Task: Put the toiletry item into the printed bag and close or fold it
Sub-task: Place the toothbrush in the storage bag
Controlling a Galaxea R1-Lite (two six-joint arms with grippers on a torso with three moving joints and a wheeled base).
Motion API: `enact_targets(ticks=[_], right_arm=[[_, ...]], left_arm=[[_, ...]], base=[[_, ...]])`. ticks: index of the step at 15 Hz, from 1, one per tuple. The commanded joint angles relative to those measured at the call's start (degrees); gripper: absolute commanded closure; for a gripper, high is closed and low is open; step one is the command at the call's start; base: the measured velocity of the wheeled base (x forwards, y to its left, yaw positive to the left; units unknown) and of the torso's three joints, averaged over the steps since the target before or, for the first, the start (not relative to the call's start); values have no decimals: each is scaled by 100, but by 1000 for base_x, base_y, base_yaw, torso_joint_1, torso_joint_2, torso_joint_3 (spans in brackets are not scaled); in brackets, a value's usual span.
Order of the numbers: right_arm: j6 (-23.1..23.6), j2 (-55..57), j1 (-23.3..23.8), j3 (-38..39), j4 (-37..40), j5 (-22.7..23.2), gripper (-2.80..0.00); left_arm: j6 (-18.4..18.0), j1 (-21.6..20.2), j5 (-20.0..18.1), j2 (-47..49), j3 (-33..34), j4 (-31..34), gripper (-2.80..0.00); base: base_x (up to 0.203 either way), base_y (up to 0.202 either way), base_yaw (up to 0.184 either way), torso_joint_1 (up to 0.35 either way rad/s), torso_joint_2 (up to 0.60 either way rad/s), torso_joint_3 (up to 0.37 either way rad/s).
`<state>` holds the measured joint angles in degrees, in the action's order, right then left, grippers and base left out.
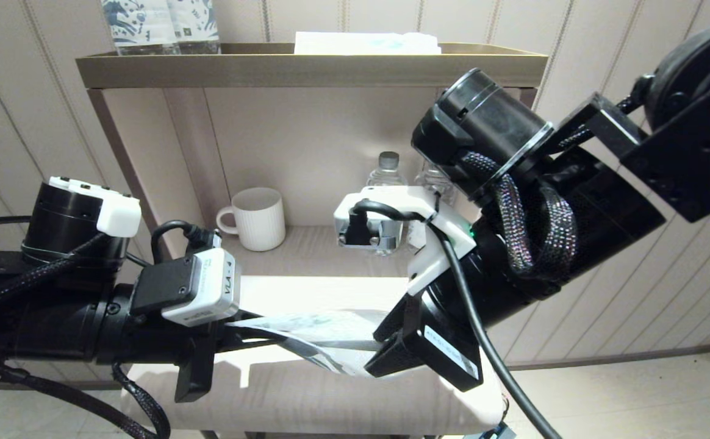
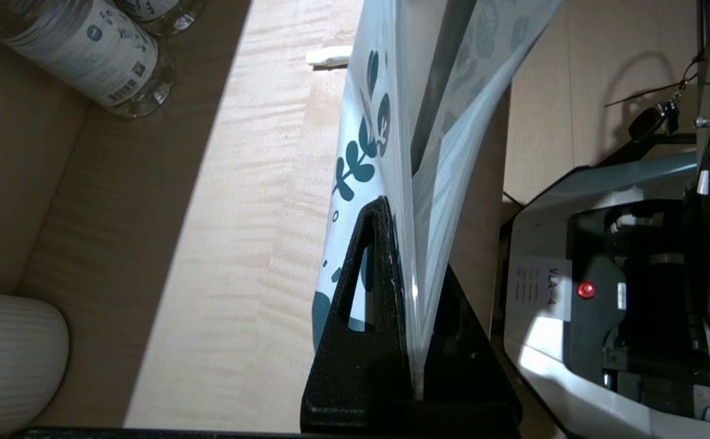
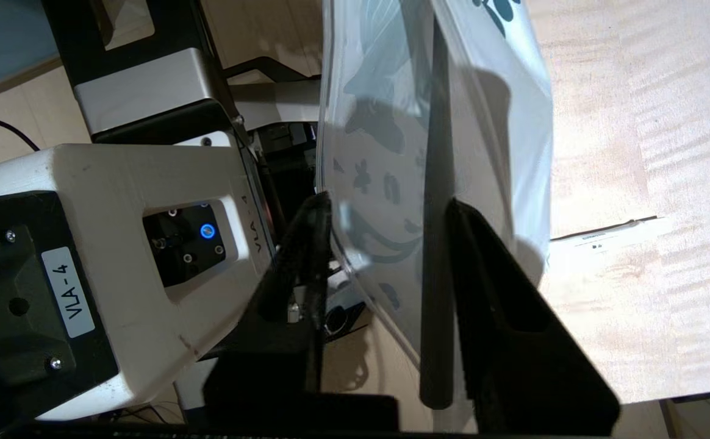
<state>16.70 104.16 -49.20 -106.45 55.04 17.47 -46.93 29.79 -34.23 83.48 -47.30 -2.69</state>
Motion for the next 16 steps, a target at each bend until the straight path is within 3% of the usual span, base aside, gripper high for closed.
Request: enact_targets(ticks=[1, 7, 16], right_arm=[[6, -9, -20, -7, 33, 11, -280], [-27, -1, -140, -7, -67, -273, -280], [-16, -200, -146, -77, -108, -285, -280]], left_arm=[[-26, 0, -22, -7, 10, -3, 0], [-26, 0, -22, -7, 19, -3, 0], [-26, 0, -22, 64, 80, -3, 0]], base=[[0, 0, 0, 0, 0, 0], [0, 0, 0, 0, 0, 0], [0, 0, 0, 0, 0, 0]])
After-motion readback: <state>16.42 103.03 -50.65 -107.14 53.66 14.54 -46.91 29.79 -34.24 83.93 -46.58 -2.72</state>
